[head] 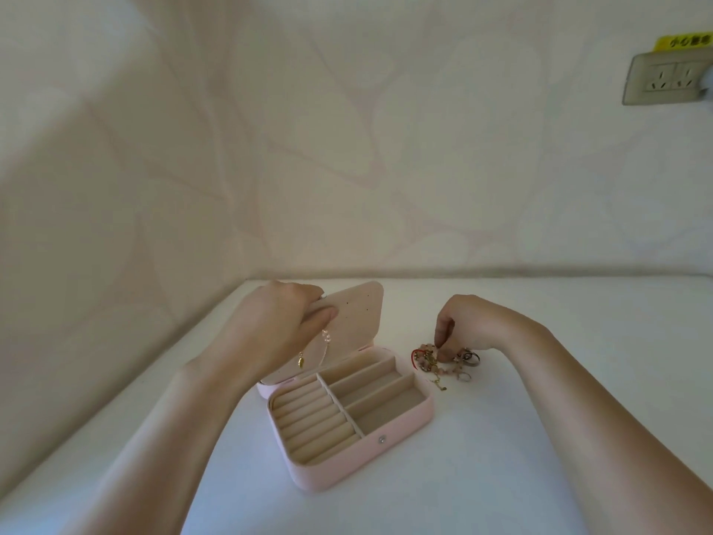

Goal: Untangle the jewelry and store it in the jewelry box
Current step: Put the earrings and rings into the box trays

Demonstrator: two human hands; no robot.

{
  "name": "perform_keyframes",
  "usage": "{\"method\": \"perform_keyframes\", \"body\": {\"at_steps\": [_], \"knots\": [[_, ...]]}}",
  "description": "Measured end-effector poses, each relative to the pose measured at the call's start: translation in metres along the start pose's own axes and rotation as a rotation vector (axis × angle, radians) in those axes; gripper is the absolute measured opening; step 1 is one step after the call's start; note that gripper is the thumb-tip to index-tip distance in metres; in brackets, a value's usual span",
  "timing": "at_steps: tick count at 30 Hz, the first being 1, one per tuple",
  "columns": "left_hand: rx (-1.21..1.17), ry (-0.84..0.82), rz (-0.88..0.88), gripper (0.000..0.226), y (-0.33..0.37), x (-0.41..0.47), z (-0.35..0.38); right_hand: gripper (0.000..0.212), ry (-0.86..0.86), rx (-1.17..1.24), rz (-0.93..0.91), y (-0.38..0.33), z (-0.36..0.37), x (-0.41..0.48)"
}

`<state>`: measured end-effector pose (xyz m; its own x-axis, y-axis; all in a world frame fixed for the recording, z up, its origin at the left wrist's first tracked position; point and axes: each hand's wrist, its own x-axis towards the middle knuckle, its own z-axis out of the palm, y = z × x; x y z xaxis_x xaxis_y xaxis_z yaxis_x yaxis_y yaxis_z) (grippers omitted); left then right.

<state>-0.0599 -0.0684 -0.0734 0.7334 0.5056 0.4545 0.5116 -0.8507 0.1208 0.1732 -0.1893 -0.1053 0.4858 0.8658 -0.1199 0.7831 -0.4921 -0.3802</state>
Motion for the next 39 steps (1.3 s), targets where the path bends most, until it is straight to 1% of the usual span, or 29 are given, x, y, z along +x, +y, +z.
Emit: {"method": "perform_keyframes", "body": {"at_steps": [2,4,6,8,9,11,13,14,16,18,20,24,27,31,34,39], "knots": [[-0.057,0.054,0.004,0.02,0.0,-0.001,0.0,0.018,-0.007,0.005,-0.003,0.001,0.0,0.0],[-0.137,0.099,0.001,0.01,-0.001,-0.001,0.0,0.017,-0.023,0.026,-0.001,0.001,0.001,0.0],[-0.193,0.121,-0.017,0.007,-0.002,-0.002,-0.001,0.016,-0.011,0.071,-0.001,0.003,-0.001,-0.001],[-0.228,0.139,-0.029,0.008,-0.004,-0.002,0.0,0.012,0.067,0.166,-0.03,0.004,-0.005,-0.001],[-0.233,0.14,-0.033,0.008,-0.005,-0.002,0.0,0.011,0.119,0.246,-0.054,0.004,-0.008,-0.002],[-0.234,0.14,-0.031,0.009,-0.005,-0.001,0.002,0.011,0.181,0.499,-0.121,-0.001,-0.013,-0.006],[-0.247,0.149,-0.019,0.016,-0.006,0.0,0.002,0.008,0.162,0.768,-0.215,-0.007,-0.015,-0.011],[-0.253,0.153,-0.012,0.021,-0.006,0.0,0.003,0.007,0.137,0.862,-0.258,-0.011,-0.016,-0.014],[-0.259,0.154,-0.001,0.027,-0.007,0.001,0.003,0.007,0.096,0.967,-0.322,-0.017,-0.018,-0.02],[-0.265,0.157,-0.003,0.028,-0.008,0.0,0.003,0.015,0.085,1.026,-0.372,-0.023,-0.017,-0.023],[-0.269,0.167,-0.012,0.024,-0.009,0.0,0.004,0.019,0.101,1.063,-0.419,-0.029,-0.015,-0.025],[-0.268,0.175,-0.025,0.017,-0.01,0.0,0.005,0.013,0.14,1.119,-0.484,-0.042,-0.007,-0.027],[-0.264,0.182,-0.025,0.017,-0.01,0.001,0.006,0.013,0.171,1.126,-0.484,-0.051,-0.002,-0.029],[-0.28,0.188,-0.023,0.016,-0.01,0.0,0.005,0.013,0.133,1.093,-0.484,-0.063,0.01,-0.029],[-0.3,0.187,-0.022,0.014,-0.01,-0.001,0.006,0.012,0.153,1.061,-0.489,-0.07,0.02,-0.026],[-0.301,0.184,-0.042,0.011,-0.009,-0.002,0.006,0.008,0.169,1.073,-0.464,-0.072,0.025,-0.026]]}}
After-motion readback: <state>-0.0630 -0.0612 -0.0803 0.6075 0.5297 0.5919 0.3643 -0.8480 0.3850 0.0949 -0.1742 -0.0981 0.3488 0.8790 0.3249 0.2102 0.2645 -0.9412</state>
